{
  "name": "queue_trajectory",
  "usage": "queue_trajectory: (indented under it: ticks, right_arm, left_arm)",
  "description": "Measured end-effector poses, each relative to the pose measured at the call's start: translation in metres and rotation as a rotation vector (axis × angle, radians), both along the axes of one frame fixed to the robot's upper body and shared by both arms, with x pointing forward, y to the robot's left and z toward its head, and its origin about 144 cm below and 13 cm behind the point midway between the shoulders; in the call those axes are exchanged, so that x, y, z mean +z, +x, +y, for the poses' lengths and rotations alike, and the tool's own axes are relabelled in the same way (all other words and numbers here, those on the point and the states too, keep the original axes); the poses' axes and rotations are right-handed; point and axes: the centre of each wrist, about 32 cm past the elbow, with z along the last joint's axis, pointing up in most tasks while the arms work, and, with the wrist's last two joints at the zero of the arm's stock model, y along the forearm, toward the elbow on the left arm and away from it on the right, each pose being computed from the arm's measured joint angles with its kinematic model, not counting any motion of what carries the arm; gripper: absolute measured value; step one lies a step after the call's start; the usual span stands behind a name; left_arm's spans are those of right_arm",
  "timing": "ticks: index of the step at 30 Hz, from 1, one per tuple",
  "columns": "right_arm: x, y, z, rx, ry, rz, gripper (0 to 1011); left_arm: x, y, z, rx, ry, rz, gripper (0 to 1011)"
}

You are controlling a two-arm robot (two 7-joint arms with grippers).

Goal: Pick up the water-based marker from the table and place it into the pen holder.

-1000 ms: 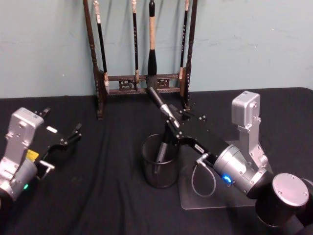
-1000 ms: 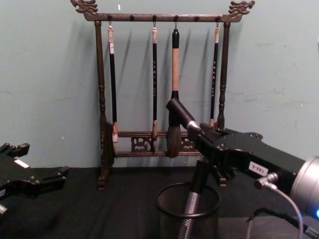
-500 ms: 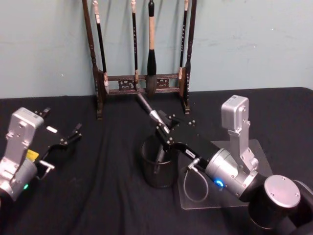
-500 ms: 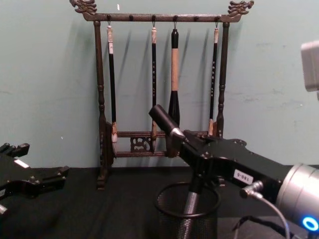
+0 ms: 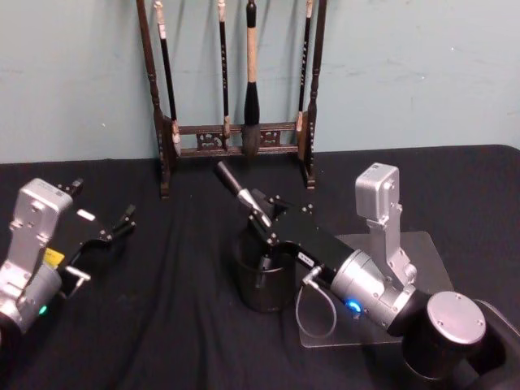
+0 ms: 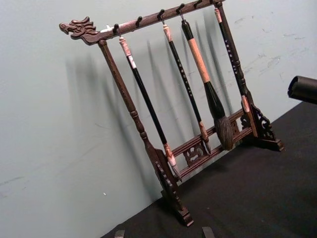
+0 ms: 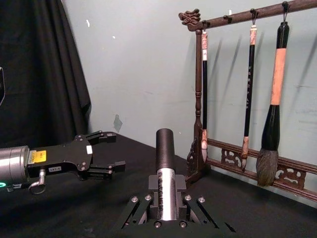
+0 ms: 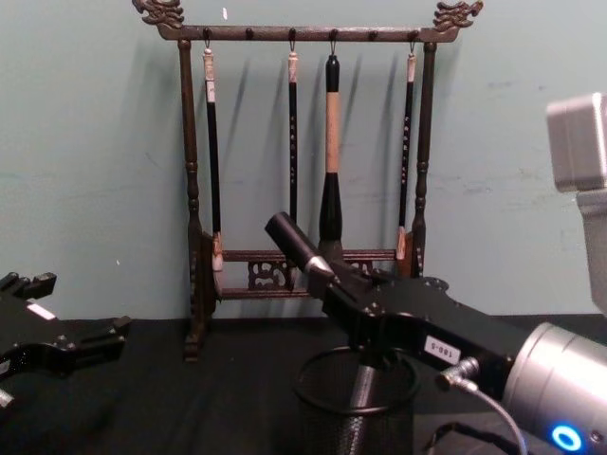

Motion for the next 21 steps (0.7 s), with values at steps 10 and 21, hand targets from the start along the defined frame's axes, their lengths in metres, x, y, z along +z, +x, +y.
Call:
queue_trajectory:
  ticks: [10,21]
  right_arm:
    - [-0.0002,0.0005,0.0001,-0.001,-0.001,0.0,195]
    - [0.0001,0.0001,-0.0001,-0.003,0.0,-0.001,436]
  left_arm:
    - [0.0,0.0,0.0,0.0,0.0,0.0,1009]
    - [0.0,0.0,0.0,0.0,0.0,0.0,1009]
